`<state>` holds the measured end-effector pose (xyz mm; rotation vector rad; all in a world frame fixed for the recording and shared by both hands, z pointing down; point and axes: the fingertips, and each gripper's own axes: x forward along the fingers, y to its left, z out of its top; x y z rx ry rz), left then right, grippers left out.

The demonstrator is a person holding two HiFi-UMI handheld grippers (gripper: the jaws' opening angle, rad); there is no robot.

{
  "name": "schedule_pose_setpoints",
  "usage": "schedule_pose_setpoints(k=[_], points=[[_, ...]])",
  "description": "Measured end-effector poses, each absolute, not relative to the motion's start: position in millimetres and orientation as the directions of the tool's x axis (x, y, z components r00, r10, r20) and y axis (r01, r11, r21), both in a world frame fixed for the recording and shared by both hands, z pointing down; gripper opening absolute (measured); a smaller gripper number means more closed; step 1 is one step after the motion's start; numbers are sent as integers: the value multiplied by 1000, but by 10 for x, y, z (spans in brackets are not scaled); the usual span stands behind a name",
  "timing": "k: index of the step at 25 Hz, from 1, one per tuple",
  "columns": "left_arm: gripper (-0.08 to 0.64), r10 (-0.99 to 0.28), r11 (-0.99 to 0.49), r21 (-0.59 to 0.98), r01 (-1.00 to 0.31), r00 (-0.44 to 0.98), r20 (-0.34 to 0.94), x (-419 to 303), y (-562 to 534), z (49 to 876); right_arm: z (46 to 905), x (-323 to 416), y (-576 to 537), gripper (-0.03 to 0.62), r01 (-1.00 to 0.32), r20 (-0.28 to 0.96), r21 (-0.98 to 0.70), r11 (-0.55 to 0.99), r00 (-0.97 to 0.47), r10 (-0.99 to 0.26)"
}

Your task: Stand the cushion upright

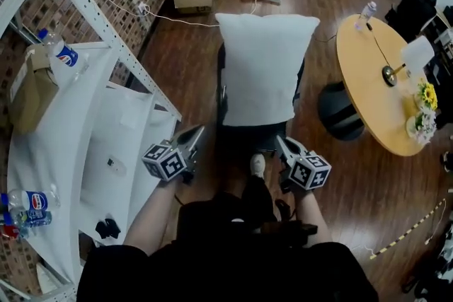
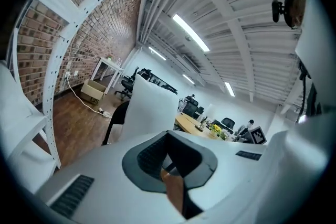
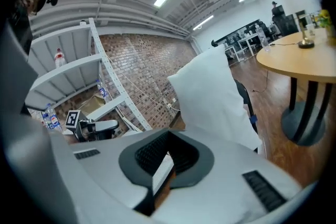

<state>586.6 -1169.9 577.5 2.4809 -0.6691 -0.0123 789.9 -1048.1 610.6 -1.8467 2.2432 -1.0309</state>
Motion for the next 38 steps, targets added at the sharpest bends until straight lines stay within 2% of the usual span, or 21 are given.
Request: schedule_pose_setpoints(k=[4,10,16,22,28,38], points=[[2,-484,-754,463,-465,871,87,5499,-11442,5527,5904,7790,-10085,0,-839,313,-544,23,-228,-922],[3,-534,-805,305,-509,845,2,5362,-11260,5004,5625,8031,-9801,0,-879,253,-477,-1,-136,-958],[3,-588,-782,327,-531,802,-105,5384,-11098,4718,5250,8321,-9635,0,-893,188,-450,-14,-80,-979],[3,-594,-774,339,-535,799,-94,5561,-10966,4784,5254,8525,-9463,0,-872,163,-488,-25,-63,-985],[2,-598,-794,187,-578,798,-73,5631,-10956,4737,5222,8518,-9472,0,-887,145,-461,-8,-66,-987],[3,-592,-805,166,-570,793,-144,5794,-10835,4532,5043,8672,-9350,0,-914,95,-405,-1,-40,-995]])
